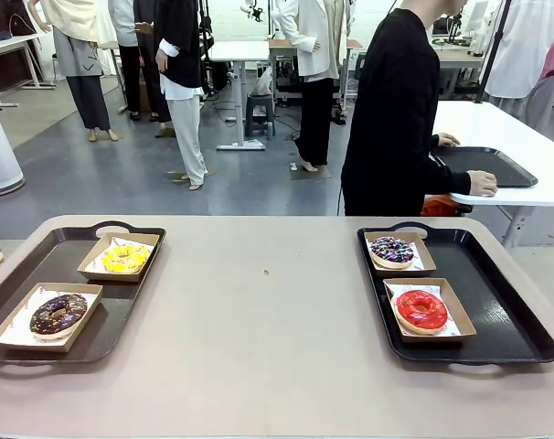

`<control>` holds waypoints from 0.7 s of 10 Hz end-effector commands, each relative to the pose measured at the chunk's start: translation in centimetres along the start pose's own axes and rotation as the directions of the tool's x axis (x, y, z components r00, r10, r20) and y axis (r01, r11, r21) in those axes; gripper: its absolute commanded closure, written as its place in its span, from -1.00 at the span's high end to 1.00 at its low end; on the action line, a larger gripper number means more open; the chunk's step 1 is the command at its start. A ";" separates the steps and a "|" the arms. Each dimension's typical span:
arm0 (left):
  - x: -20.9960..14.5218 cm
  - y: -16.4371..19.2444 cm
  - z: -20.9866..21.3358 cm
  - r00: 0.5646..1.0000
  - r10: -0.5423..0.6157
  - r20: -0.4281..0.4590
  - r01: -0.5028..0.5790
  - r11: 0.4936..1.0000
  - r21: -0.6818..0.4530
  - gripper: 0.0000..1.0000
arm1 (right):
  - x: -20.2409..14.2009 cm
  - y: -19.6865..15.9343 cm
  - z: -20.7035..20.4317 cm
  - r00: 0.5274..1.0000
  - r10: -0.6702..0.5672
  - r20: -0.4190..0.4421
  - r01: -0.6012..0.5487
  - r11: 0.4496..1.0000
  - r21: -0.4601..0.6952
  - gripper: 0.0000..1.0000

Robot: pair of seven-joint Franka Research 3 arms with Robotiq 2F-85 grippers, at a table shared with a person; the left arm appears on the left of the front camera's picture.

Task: Individually package the donuts and arrange them on the tray.
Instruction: Place the picked Paper togo box on the Handle tray.

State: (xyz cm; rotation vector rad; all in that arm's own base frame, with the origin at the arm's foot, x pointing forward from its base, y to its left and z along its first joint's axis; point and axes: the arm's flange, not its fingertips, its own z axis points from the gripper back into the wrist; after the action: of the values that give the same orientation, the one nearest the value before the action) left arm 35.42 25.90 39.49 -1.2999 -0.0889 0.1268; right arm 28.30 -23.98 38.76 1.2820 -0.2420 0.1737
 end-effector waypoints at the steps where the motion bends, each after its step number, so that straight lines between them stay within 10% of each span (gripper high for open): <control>1: 0.0 -0.1 0.0 1.000 -0.002 -0.001 0.002 1.000 -0.002 1.00 | -0.3 0.1 -0.1 1.000 0.005 -0.002 -0.005 1.000 0.003 1.00; 7: 0.0 -0.1 0.0 1.000 -0.002 -0.001 0.002 1.000 -0.002 1.00 | -0.3 0.1 -0.1 1.000 0.005 -0.002 -0.005 1.000 0.003 1.00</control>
State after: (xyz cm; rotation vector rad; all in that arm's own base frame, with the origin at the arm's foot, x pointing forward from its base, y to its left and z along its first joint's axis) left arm 35.57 25.70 39.48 -1.3000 -0.0851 0.1219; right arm 28.30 -23.98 38.76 1.2820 -0.2420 0.1737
